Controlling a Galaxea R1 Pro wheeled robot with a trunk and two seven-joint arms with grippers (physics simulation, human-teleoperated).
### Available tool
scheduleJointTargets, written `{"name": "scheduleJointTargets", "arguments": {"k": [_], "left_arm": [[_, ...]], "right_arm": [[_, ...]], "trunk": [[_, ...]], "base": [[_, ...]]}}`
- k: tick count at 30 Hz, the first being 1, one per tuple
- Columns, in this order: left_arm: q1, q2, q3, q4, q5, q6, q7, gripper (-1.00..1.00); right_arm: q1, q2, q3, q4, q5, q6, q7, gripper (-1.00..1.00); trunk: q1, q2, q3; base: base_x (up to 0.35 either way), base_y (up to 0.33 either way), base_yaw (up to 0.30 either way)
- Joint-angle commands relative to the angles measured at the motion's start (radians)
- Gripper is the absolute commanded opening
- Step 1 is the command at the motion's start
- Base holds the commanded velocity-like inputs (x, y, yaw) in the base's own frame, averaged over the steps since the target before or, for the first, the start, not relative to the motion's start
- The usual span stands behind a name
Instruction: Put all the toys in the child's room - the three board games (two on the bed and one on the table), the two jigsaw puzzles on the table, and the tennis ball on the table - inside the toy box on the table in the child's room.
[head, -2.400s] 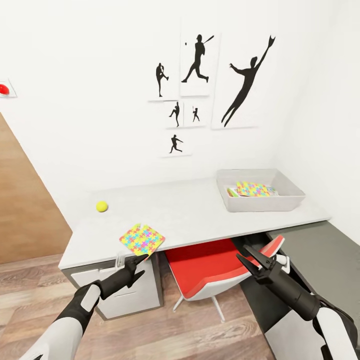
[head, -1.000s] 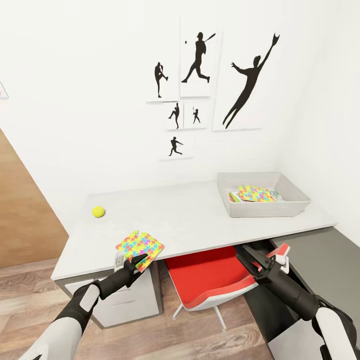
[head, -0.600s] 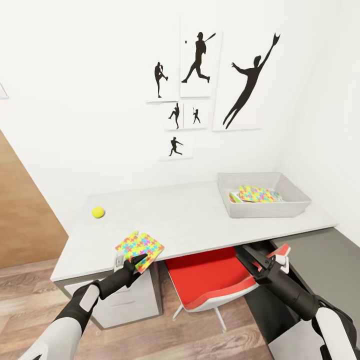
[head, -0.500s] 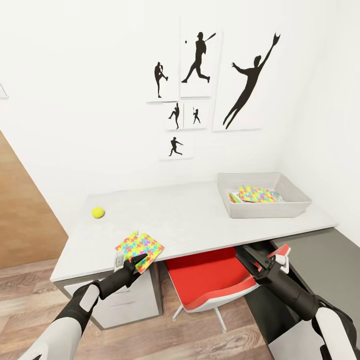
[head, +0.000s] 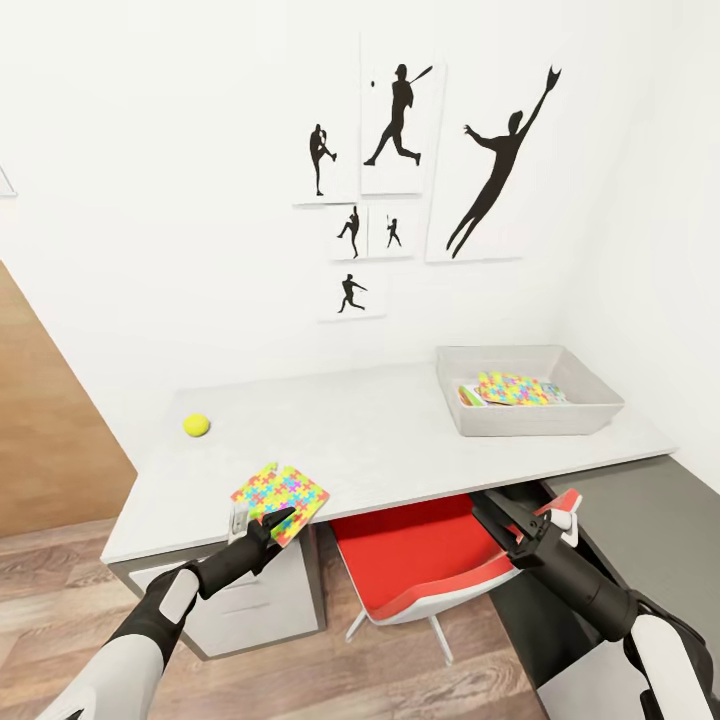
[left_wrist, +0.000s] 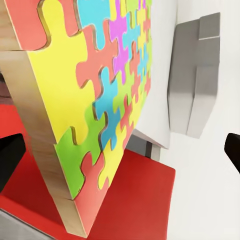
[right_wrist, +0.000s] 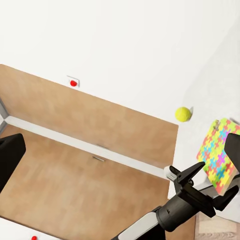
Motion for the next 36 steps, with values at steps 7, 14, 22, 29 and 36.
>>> {"name": "scheduleJointTargets", "arguments": {"k": [7,14,22,29,36], "left_arm": [[-0.001,-0.001,0.004,0.000,0.001,0.005,0.000,1.00],[-0.001,-0.001,0.004,0.000,0.001,0.004,0.000,1.00],[-0.001,-0.001,0.004,0.000,0.001,0.003,-0.001,-1.00],[-0.001,-0.001,0.004,0.000,0.002,0.007,-0.004,-1.00],[-0.001,-0.001,0.002,0.000,0.002,0.007,-0.005,-1.00]], "right_arm": [[-0.001,0.001,0.000,0.000,0.002,0.003,0.003,1.00],[-0.001,0.001,0.000,0.000,0.002,0.003,0.003,1.00],[-0.001,0.001,0.000,0.000,0.002,0.003,0.003,1.00],[-0.001,0.002,0.000,0.000,0.002,0.003,0.003,1.00],[-0.001,0.002,0.000,0.000,0.002,0.003,0.003,1.00]], "trunk": [[0.000,-0.001,-0.001],[0.000,-0.001,-0.001],[0.000,-0.001,-0.001],[0.000,-0.001,-0.001],[-0.023,0.041,0.018]], "base": [[0.000,0.024,0.000],[0.000,0.002,0.000],[0.000,0.000,0.000],[0.000,0.000,0.000],[0.000,0.000,0.000]]}}
